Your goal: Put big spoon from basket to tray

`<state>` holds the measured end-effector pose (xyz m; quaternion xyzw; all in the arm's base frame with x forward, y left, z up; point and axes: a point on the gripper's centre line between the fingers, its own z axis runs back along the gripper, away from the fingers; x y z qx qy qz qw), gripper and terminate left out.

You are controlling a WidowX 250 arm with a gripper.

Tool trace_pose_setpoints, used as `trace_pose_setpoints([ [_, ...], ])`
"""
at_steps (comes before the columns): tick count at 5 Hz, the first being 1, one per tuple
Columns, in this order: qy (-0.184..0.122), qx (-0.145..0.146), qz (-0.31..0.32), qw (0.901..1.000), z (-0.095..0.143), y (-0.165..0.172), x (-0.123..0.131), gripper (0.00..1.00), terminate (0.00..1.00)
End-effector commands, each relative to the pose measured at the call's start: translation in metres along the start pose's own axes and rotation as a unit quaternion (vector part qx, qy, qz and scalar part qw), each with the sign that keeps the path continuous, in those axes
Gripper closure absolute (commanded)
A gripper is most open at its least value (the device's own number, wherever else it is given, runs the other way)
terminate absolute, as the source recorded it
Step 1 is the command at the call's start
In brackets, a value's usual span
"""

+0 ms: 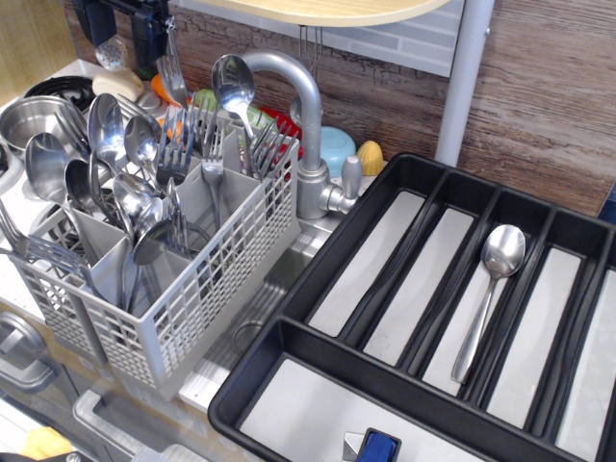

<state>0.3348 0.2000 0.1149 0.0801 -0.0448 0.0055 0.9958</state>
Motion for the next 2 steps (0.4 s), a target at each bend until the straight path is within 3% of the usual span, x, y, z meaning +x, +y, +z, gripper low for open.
trace_pose_setpoints([
  [1, 0.000, 0.000, 0.000, 1.0000, 0.000, 0.000, 0.000, 0.00, 0.00],
  [2, 0.001, -0.023, -0.007, 0.9997, -0.012, 0.011, 0.002, 0.00, 0.00],
])
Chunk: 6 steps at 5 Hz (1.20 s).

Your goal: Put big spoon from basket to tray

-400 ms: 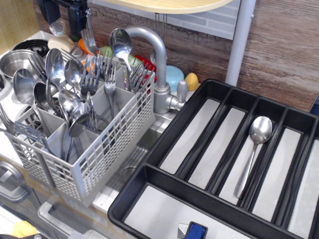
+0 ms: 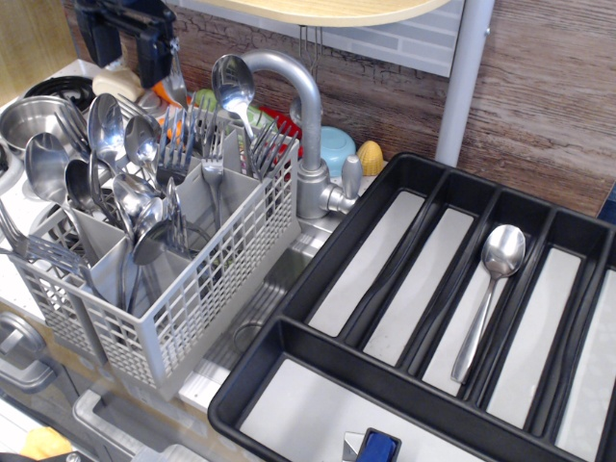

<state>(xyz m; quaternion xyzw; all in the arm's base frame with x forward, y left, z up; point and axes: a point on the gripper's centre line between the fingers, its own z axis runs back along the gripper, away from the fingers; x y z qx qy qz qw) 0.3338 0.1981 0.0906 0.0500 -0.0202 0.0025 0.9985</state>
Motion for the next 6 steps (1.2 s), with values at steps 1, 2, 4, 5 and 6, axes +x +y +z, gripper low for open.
trace_pose_setpoints([
  [1, -0.029, 0.006, -0.001, 0.9995, 0.006, 0.021, 0.001, 0.00, 0.00],
  [2, -0.035, 0.004, 0.000, 0.9994, 0.003, 0.032, -0.006, 0.00, 0.00],
  [4, -0.035, -0.053, 0.019, 0.9978, -0.008, 0.043, -0.010, 0.00, 0.00],
  [5, -0.041, -0.072, 0.032, 0.9960, -0.016, 0.046, -0.013, 0.00, 0.00],
  [6, -0.057, -0.070, 0.035, 0.9953, -0.024, 0.043, -0.019, 1.00, 0.00],
])
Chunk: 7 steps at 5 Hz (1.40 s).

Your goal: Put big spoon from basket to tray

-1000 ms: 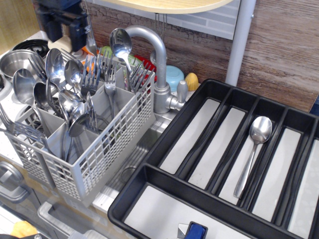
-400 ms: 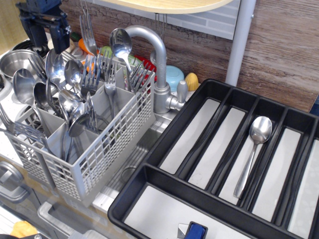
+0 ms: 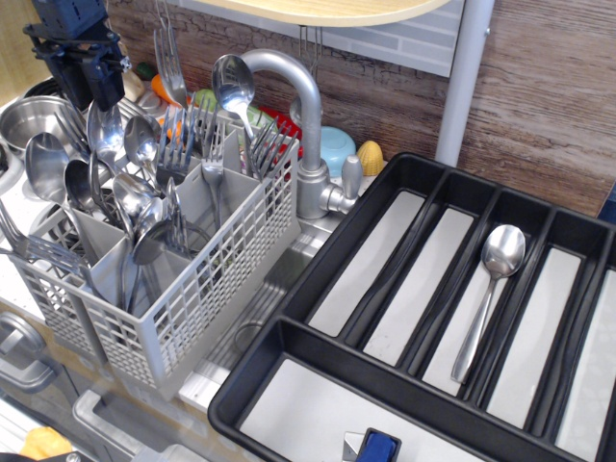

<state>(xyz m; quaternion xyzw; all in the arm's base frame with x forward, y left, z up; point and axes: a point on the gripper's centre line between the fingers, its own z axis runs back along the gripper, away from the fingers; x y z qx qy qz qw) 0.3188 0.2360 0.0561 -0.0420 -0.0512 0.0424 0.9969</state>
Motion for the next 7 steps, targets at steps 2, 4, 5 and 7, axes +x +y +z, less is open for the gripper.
trace_pose_setpoints([
  [2, -0.064, 0.048, -0.018, 0.9966, 0.002, -0.015, -0.017, 1.00, 0.00],
  [4, -0.038, 0.152, -0.082, 0.9842, 0.062, -0.063, 0.016, 1.00, 0.00],
  [5, -0.037, 0.197, -0.095, 0.9751, 0.086, -0.080, 0.025, 1.00, 0.00],
  [7, -0.040, 0.261, -0.084, 0.9608, 0.134, -0.116, 0.026, 1.00, 0.00],
])
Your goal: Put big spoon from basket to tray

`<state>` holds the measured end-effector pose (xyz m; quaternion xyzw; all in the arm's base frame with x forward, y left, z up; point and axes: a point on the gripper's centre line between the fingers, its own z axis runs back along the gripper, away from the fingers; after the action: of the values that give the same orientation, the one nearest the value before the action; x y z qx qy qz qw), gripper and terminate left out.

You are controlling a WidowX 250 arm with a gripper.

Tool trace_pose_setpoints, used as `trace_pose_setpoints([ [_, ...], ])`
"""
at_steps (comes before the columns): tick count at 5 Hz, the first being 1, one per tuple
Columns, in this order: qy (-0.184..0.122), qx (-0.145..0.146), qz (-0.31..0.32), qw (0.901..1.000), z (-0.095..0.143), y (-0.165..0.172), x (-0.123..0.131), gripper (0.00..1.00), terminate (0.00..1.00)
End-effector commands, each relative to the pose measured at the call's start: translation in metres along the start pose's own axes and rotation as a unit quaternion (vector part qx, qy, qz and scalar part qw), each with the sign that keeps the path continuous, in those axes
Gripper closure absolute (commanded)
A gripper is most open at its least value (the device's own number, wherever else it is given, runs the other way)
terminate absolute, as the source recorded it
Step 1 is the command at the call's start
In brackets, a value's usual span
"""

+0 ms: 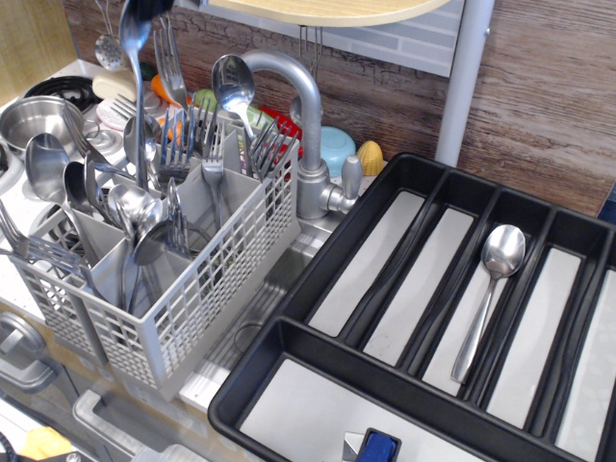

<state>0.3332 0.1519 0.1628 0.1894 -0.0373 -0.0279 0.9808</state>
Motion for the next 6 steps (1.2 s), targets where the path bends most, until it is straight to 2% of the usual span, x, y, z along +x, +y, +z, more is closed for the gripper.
trace_pose_setpoints([
  [1, -0.037, 0.052, 0.006, 0.9979, 0.067, -0.016, 0.022, 1.00, 0.00],
  [2, -0.027, 0.060, 0.027, 0.9975, 0.086, -0.024, 0.030, 1.00, 0.00],
  [3, -0.028, 0.018, 0.079, 0.9963, 0.096, -0.037, 0.039, 1.00, 0.00],
  [4, -0.059, -0.010, 0.127, 0.9900, 0.088, -0.055, 0.040, 1.00, 0.00],
  [5, -0.091, -0.091, 0.215, 0.9680, 0.068, -0.074, 0.029, 1.00, 0.00],
  [6, -0.094, -0.144, 0.267, 0.9482, 0.055, -0.093, 0.020, 1.00, 0.00],
])
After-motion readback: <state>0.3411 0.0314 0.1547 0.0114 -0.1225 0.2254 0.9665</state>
